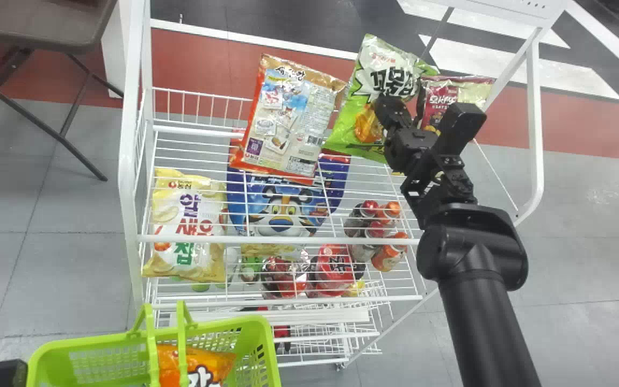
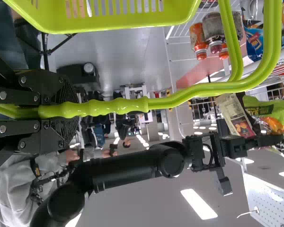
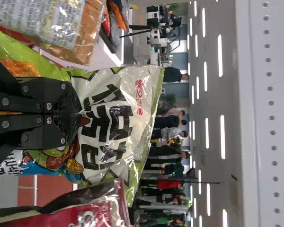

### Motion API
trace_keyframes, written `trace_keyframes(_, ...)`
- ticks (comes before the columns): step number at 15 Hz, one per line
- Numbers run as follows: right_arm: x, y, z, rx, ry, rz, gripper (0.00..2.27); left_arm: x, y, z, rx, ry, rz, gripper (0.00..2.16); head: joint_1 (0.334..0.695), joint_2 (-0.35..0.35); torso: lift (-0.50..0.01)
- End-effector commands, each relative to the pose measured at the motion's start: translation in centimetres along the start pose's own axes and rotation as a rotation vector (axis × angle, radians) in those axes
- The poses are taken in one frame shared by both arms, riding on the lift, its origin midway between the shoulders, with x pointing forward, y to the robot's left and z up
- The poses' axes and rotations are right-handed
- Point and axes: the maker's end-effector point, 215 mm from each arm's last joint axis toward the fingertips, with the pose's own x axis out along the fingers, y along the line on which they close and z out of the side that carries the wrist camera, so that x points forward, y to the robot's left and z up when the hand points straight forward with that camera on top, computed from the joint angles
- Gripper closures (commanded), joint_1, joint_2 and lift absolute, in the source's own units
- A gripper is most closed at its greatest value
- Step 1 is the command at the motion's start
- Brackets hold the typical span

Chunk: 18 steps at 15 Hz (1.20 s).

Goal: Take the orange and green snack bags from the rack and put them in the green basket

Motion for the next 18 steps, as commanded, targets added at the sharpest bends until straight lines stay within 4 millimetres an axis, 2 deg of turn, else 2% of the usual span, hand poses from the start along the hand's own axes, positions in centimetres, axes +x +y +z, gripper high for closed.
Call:
trace_keyframes(1, -0.7, 0.6, 0.5, 0.014, 0.002, 0.013, 2.01, 0.1, 0.0, 0.0, 0.001, -0.001, -0.001, 2.15, 0.695, -0.350, 0.000)
trace_keyframes(6, -1.3, 2.0, 0.4, 0.033, 0.031, 0.058, 2.01, 0.0, 0.0, 0.0, 0.002, 0.000, 0.001, 2.15, 0.695, -0.350, 0.000)
trace_keyframes(8, -1.4, 2.8, -0.5, 0.043, 0.058, 0.084, 2.01, 0.0, -0.1, 0.0, 0.004, -0.001, -0.001, 2.15, 0.695, -0.350, 0.000)
trace_keyframes(12, -3.3, 5.3, -1.8, 0.059, 0.100, 0.138, 2.01, 0.0, -0.1, 0.0, 0.004, -0.001, -0.003, 2.15, 0.695, -0.350, 0.000)
trace_keyframes(14, -4.4, 6.3, -0.5, 0.055, 0.080, 0.159, 2.01, 0.0, -0.1, 0.0, 0.003, -0.002, -0.004, 2.15, 0.695, -0.350, 0.000)
trace_keyframes(18, -6.2, 5.9, -0.2, 0.060, 0.114, 0.154, 2.01, 0.2, -0.2, -0.2, 0.002, 0.002, -0.006, 2.15, 0.695, -0.350, 0.000)
